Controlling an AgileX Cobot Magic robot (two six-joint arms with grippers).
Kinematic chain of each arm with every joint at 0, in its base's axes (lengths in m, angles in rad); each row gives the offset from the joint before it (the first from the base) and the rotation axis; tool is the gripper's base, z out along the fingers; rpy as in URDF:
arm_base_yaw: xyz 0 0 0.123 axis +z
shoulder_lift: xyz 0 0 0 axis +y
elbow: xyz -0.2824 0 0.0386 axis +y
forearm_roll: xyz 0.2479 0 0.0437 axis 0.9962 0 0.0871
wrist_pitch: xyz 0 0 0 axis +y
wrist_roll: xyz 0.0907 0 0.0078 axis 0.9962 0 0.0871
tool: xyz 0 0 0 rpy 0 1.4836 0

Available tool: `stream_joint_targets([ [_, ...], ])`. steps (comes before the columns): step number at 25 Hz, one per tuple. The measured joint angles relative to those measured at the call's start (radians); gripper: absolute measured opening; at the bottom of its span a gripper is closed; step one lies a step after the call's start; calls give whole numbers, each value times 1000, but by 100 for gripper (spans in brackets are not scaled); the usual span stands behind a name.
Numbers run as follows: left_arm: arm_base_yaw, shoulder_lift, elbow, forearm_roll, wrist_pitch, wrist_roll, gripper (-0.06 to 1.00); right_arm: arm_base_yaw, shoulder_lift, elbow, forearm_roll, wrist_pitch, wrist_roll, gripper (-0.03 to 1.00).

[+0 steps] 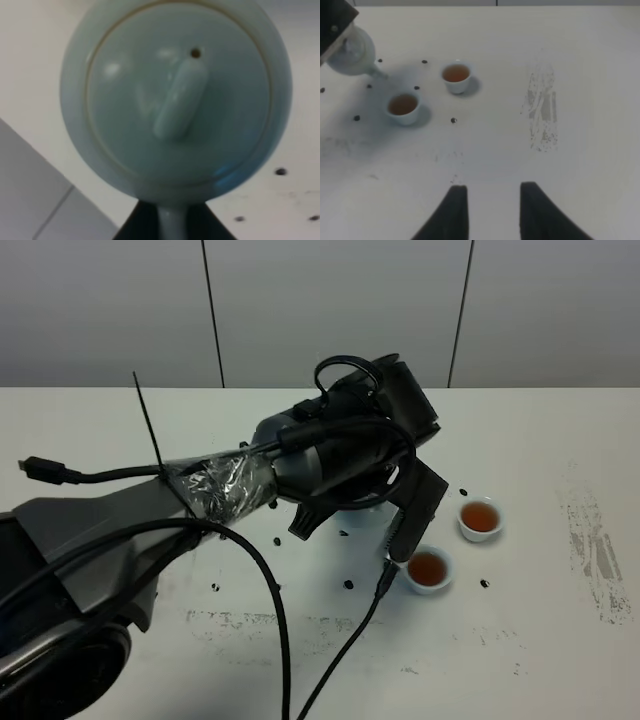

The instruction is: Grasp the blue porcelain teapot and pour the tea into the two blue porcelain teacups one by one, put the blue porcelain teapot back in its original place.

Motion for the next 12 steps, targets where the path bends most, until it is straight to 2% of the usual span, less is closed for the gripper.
stream_joint_targets([
  [6,68,-58,0,-239,-4,-126,8,0,0,0,0,0,0,24],
  [9,106,-114,11,-324,-12,-208,8,0,0,0,0,0,0,24],
  [12,140,-186,102,-379,-64,-273,8,0,0,0,0,0,0,24],
])
